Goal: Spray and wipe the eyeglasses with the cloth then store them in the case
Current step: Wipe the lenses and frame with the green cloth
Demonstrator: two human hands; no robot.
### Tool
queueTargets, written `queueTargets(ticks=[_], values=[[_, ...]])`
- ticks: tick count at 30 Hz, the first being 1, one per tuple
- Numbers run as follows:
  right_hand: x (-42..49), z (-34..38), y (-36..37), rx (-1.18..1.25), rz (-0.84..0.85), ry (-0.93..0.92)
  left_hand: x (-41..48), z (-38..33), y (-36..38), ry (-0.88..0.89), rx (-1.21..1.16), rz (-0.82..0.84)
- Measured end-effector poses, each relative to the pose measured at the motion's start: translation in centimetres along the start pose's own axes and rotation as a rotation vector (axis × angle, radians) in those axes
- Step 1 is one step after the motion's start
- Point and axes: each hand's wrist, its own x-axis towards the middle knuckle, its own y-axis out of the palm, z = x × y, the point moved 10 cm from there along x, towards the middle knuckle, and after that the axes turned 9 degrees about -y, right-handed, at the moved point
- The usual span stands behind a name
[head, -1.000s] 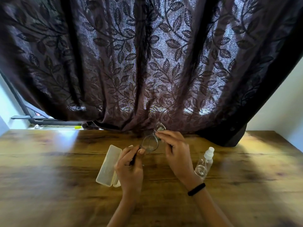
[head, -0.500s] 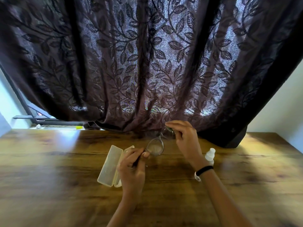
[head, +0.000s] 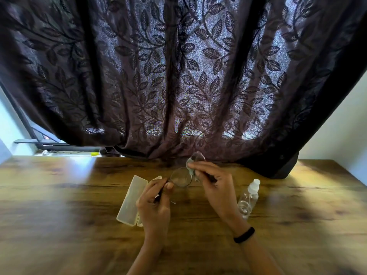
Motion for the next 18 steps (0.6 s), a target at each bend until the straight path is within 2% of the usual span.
queueTargets(ticks=[2,4,7,10,18], values=[[0.0,-1.4,-1.6,0.122,-0.098,0.101,0.3,0.0,-0.4,-0.016,-0.032,-0.004],[-0.3,-3.3,-3.8,0.203,-0.270,0.192,0.6,-0.2,-0.5,-0.030,-0.082,0.019],[-0.7,-5.6,-6.1,0.203,-0.444,0.275,1.0,-0.4,-0.6,-0.057,-0.171,0.045],[-0.4,-7.0,-5.8,0.207,-0.416,0.339,1.1,-0.6,-0.4,-0.071,-0.215,0.076],[1.2,-7.5,-2.4,0.306,-0.221,0.319,1.2,1.2,0.3,-0.229,-0.333,0.153]])
